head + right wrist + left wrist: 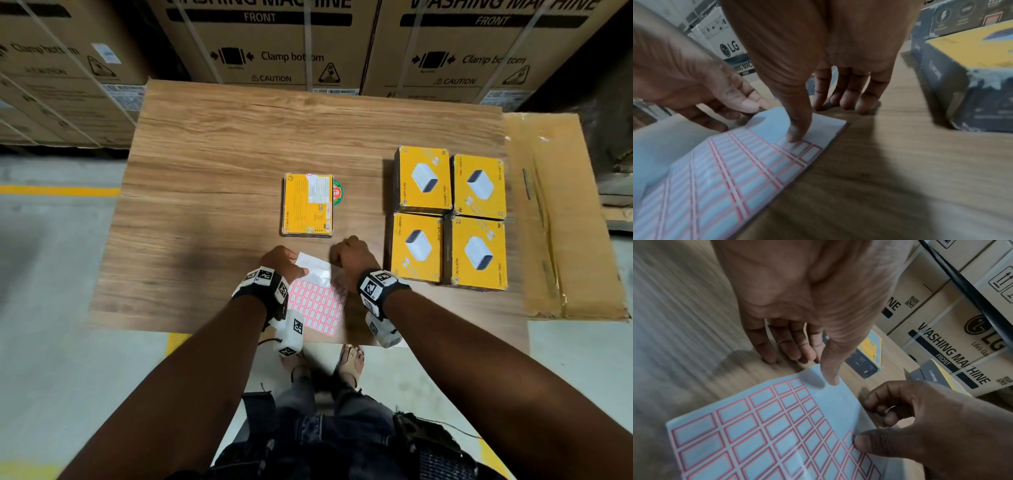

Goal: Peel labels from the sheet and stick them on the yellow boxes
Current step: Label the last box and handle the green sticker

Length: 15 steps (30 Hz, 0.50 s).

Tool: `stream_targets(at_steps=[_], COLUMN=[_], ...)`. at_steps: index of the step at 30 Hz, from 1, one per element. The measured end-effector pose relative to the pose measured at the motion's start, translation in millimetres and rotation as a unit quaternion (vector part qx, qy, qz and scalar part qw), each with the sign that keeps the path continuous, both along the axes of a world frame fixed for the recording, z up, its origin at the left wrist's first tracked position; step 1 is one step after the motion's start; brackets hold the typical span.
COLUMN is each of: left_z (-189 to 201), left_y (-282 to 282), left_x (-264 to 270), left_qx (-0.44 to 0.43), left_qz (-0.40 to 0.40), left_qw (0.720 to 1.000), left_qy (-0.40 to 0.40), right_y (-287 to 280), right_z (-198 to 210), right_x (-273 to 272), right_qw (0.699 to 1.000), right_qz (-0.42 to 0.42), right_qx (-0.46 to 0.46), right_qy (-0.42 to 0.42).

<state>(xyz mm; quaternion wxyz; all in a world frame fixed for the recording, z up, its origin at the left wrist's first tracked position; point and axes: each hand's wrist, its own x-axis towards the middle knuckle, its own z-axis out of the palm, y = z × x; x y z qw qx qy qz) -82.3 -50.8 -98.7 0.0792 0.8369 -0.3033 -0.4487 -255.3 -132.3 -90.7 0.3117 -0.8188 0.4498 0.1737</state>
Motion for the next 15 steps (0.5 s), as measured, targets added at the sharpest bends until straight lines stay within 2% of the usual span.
stream_targets(at_steps=[4,7,11,15], left_z=[-2,3,11,23], left_y=[5,5,9,3], left_x=[-5,-9,-16,-5], left_qx=[-0.029,-0.101,-0.181,-0.177], left_qz=[-0.010,0.007,0.043,-0.008], left_qw=[1.000,0.994,0.983,0.984], left_qy=[0.000,-0.032,0.003,0.034], right_y=[3,-2,-10,-24], right_z=[-2,4,5,24], right_x=[-1,3,1,3], right_qw=[1.000,1.000,0.992,0.977], right_qz=[0.011,0.019,-0.076,-0.115], right_qx=[-0.014,-0.009,0.060,0.090], right_qy=[0.017,0.013,-0.076,-0.157])
